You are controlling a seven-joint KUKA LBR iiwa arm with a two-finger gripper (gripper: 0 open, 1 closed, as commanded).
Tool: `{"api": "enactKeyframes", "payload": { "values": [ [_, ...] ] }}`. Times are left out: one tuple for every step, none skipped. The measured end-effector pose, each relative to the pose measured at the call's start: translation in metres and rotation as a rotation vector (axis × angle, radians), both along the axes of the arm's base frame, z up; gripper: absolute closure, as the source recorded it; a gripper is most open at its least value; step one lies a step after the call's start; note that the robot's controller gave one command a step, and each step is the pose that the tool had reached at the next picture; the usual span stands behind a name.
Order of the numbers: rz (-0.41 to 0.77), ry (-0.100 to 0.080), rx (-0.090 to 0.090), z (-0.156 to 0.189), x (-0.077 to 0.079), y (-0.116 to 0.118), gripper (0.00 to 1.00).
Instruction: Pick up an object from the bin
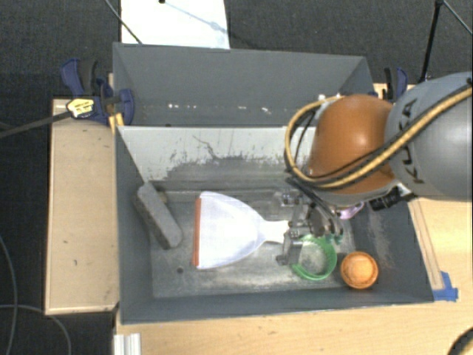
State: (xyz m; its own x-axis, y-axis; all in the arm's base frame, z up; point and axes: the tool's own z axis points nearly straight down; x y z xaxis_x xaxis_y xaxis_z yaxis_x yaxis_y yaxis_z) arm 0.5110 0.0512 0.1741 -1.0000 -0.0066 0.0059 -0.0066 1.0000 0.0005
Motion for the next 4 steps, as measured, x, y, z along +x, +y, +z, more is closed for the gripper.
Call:
{"api": "enactKeyframes", "payload": {
  "values": [
    [-0.001, -0.008, 0.001, 0.004, 0.002, 0.000, 0.00],
    [0.018, -0.017, 0.001, -0.035, 0.011, 0.009, 0.00],
    [-0.045, -0.006, 0.000, -0.093, 0.033, 0.037, 1.00],
    [-0.045, -0.006, 0.000, -0.093, 0.033, 0.037, 1.00]
  ]
}}
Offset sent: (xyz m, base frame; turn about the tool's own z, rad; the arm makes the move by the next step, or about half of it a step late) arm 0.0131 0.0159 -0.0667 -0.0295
